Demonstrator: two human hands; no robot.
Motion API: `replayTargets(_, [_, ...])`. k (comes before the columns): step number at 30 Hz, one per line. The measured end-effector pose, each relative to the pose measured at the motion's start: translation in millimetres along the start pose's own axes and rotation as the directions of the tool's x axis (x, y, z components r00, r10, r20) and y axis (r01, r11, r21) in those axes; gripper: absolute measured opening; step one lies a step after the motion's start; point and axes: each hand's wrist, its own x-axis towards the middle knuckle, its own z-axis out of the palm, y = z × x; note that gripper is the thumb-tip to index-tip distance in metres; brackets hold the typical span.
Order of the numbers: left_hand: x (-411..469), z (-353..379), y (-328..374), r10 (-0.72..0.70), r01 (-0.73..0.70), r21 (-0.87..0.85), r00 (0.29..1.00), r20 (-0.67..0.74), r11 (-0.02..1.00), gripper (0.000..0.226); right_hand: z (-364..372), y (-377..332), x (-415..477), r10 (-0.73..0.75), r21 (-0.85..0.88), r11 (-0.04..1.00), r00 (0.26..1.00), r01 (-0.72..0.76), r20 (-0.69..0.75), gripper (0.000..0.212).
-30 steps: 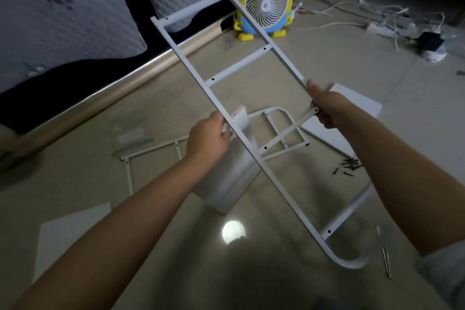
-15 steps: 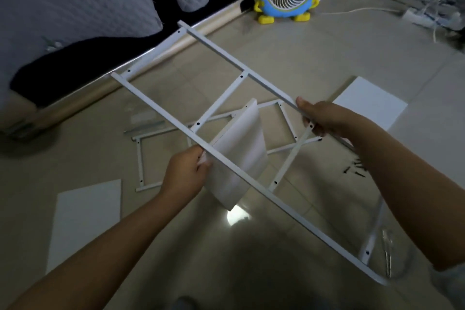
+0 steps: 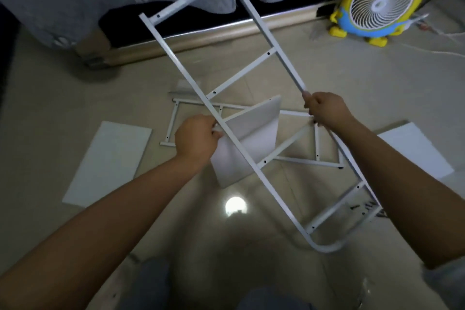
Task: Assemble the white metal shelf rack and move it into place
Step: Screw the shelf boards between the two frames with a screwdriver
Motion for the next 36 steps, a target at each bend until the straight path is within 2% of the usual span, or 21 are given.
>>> replayTargets(3, [-6,-1,-8,0.001,-0.001,0.012,1.000,0.001,1.000,0.016,7,-6,1,-0.205,-0.066,0.978,0.972,0.199,-0.112,0.050])
replayTargets(6, [-11,2,-11,-0.003,0.002,-0.056,1.000,-0.028,0.998,0.011,17,-7,0,-0.263,-0.088,0.964,0.947,0.251,-0.184,0.057])
replayTargets(9, [-17,0,-16,-0.023,0.016,-0.152,0.999,-0.047,0.988,0.012,19,-11,-14,-0.280,-0.112,0.959,0.924,0.259,-0.262,0.052])
replayTargets(13, [-25,-4,-25,-0.026,0.018,-0.279,0.999,-0.024,0.960,0.002,14,-14,-31,-0.180,-0.229,0.967,0.942,0.115,-0.283,0.040])
replayTargets(21, [-18,-3,-37,0.045,-0.091,-0.331,0.989,-0.143,0.939,0.012,21,-21,-59,0.086,-0.260,0.955,0.974,-0.140,-0.210,0.050])
replayTargets(24, [-26,-1,-53,0.048,-0.097,-0.359,0.989,-0.143,0.928,0.010,29,-31,-70,0.103,-0.277,0.950,0.982,-0.144,-0.157,0.052])
replayTargets(26, [-33,-1,-62,0.021,-0.069,-0.440,0.993,-0.113,0.895,0.011,35,-37,-74,0.101,-0.307,0.942,0.988,-0.134,-0.120,0.054])
replayTargets(29, [-38,-3,-69,-0.067,0.012,-0.580,0.995,-0.073,0.815,0.042,44,-43,-82,0.093,-0.366,0.921,0.988,-0.132,-0.123,0.055])
replayTargets(31, [-39,-5,-70,-0.100,0.055,-0.653,0.994,-0.032,0.755,0.041,48,-42,-90,0.080,-0.368,0.921,0.986,-0.129,-0.145,0.056])
replayTargets(34, [-37,-9,-70,-0.038,0.022,-0.688,0.999,-0.008,0.725,0.046,48,-37,-102,0.081,-0.357,0.923,0.979,-0.145,-0.189,0.056])
replayTargets(36, [-37,-9,-72,0.061,-0.089,-0.614,0.996,-0.067,0.784,0.042,48,-35,-104,0.091,-0.363,0.919,0.978,-0.156,-0.189,0.055])
